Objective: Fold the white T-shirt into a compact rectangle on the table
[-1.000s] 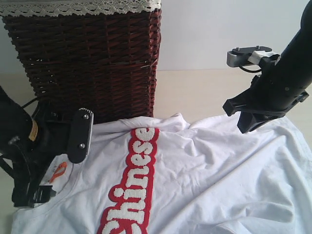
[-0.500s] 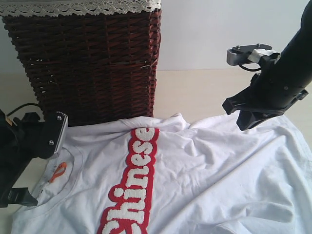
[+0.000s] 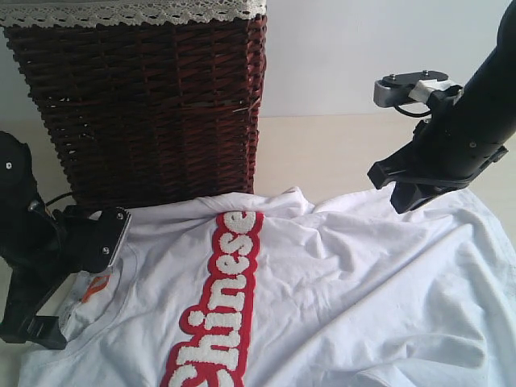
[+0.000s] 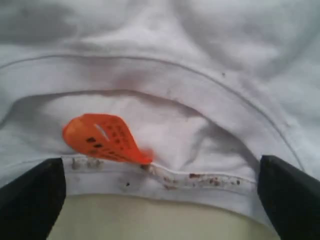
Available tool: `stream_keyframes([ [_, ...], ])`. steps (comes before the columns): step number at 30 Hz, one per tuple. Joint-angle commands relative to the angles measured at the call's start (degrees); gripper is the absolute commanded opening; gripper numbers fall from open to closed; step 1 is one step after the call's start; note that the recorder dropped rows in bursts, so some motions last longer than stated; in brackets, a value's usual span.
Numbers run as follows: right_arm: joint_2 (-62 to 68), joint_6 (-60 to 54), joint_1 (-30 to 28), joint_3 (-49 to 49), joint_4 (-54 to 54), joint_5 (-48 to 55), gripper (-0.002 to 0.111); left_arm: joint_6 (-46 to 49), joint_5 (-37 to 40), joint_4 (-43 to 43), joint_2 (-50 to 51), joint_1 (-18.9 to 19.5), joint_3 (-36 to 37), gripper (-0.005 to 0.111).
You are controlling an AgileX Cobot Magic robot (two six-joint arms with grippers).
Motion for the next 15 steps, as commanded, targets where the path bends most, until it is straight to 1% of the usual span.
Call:
stream_keyframes([
  [1,-0.6,-0.7,0.0,0.3,-0.3,-0.8,0.017,-0.2,0.1,0.8,0.6,0.3,-1.0,0.105],
  [5,-0.6,-0.7,0.0,0.3,-0.3,-0.8,0.017,-0.8,1.7,0.7,0.9,0.4,-2.8,0.105],
  [10,-0.6,-0.7,0.0,0.3,-0.3,-1.2,0.017,-1.0,5.2,0.4,3.7,0.4,-4.8,0.105],
  [15,-0.4,-0.7,0.0,0.3,-0.4,-1.2,0.017,-0.8,5.3,0.9,4.9,0.4,-4.9,0.105],
])
